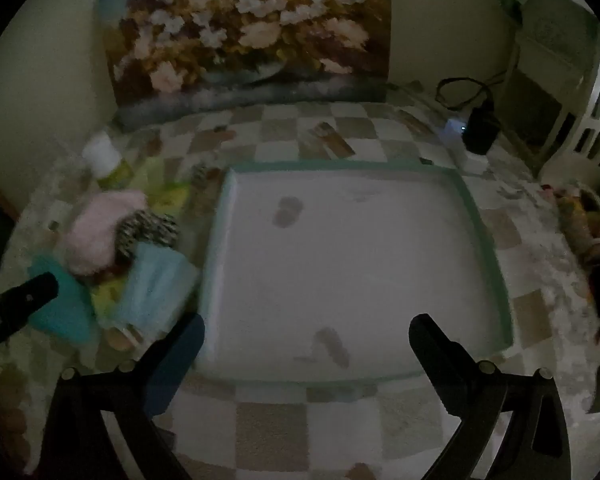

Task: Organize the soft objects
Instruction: 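Move both grippers toward the pile of soft items beside the tray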

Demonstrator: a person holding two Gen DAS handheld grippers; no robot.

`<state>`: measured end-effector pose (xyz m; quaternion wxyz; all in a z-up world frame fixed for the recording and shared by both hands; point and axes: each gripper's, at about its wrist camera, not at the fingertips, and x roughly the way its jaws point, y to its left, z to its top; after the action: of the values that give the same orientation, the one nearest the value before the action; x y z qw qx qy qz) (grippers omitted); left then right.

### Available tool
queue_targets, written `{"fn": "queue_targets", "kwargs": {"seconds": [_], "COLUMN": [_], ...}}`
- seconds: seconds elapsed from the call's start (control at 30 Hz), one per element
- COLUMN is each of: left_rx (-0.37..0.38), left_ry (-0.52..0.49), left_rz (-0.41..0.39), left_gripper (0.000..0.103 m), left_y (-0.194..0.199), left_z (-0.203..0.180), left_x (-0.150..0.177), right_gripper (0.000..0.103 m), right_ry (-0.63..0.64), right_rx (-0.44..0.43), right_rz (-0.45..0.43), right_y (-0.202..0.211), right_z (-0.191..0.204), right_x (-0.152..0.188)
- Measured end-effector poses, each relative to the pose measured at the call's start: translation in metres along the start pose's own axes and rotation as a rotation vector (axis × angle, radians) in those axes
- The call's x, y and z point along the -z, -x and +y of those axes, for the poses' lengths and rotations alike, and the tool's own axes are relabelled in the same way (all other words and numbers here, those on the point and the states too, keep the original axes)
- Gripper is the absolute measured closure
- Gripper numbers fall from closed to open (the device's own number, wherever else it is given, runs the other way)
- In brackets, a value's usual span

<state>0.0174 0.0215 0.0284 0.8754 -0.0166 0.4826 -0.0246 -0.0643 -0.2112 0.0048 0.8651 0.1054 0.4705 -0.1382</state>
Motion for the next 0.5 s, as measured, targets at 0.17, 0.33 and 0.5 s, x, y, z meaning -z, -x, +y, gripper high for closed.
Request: {"fn": "queue_targets", "kwargs": {"seconds": [0.17,0.33,0.5], "left_rx": [0.036,0.022,-0.046], "left_ry": [0.012,0.001,0.003], "left_rz": [0.006,0.057,0.059], "left_gripper": [0.000,0.000,0.000], "left_y": [-0.002,-0.012,-0.019], "left_z": [-0.004,-0.004,0.001], "left_x": [-0.017,-0.033,-0.044], "right_gripper": [0.000,0.000,0.000], "right_ry": [0.040,0.082,0.094], "right_rx": [-0.066,-0.130,-0.135], "right_rz": [-0.016,-0.015,0.048], "right_y": [0.004,0.005,-0.014], "right_z": [0.022,0.053,0.063], "right_x": [-0.016,-0.031,-0.036]}}
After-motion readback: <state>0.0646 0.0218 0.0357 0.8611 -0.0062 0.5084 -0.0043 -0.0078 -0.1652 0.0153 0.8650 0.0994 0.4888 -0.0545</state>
